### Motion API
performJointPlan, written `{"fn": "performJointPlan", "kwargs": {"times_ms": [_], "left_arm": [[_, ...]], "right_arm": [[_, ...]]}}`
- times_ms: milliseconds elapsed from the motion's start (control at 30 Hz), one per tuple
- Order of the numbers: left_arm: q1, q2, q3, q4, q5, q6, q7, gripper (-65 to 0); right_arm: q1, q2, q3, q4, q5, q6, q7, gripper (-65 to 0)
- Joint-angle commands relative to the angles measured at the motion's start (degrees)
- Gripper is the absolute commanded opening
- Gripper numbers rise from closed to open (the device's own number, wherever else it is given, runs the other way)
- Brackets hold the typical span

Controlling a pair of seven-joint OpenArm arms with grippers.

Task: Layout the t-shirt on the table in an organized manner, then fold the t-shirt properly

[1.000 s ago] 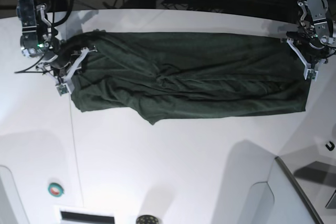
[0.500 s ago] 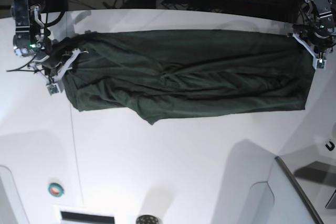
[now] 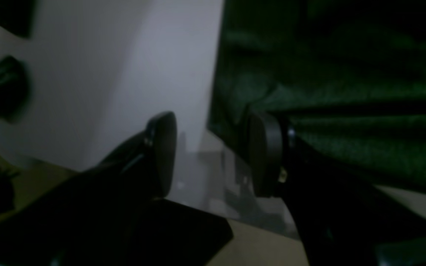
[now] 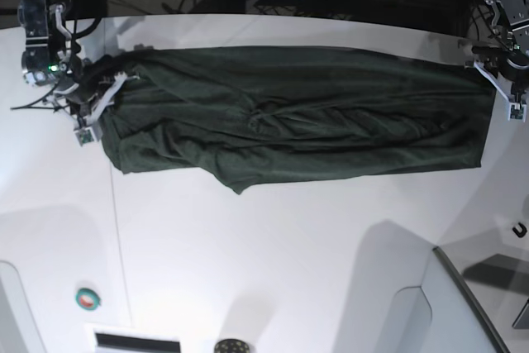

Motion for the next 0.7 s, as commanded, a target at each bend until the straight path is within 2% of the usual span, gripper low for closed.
{"fn": "performJointPlan", "kwargs": {"times_ms": [0,367,467,533,600,667], "left_arm": [[-0.3,-1.4,-0.4,1.9,0.2,0.8,-0.8,-35.2],[0.4,-1.4,-9.1,4.0,-0.2,0.8,-0.8,-35.2],[0.4,-1.2,-10.7,3.9,-0.2,0.8,-0.8,-35.2],[0.3,-0.2,-12.0,4.1,-0.2,0.8,-0.8,-35.2],[0.0,1.2,-14.2,4.5,-0.3,0.7,-0.8,-35.2],[-0.3,2.5,-16.3,4.5,-0.4,0.5,-1.1,-35.2]], "right_arm": [[-0.4,0.6,0.3,2.1,-0.5,-0.6,-0.4,-55.1],[-2.1,-0.2,0.1,14.6,-0.5,-0.7,-0.8,-54.5],[1.0,-2.6,-0.1,15.6,-0.6,-0.7,-0.8,-53.9],[4.9,-3.5,-1.2,14.2,-0.6,-0.5,-1.3,-47.4],[10.3,-4.4,-4.5,10.0,-0.5,-0.4,-3.5,-36.9],[16.1,-5.4,-7.4,3.9,-0.5,-0.4,-4.5,-29.4]]}}
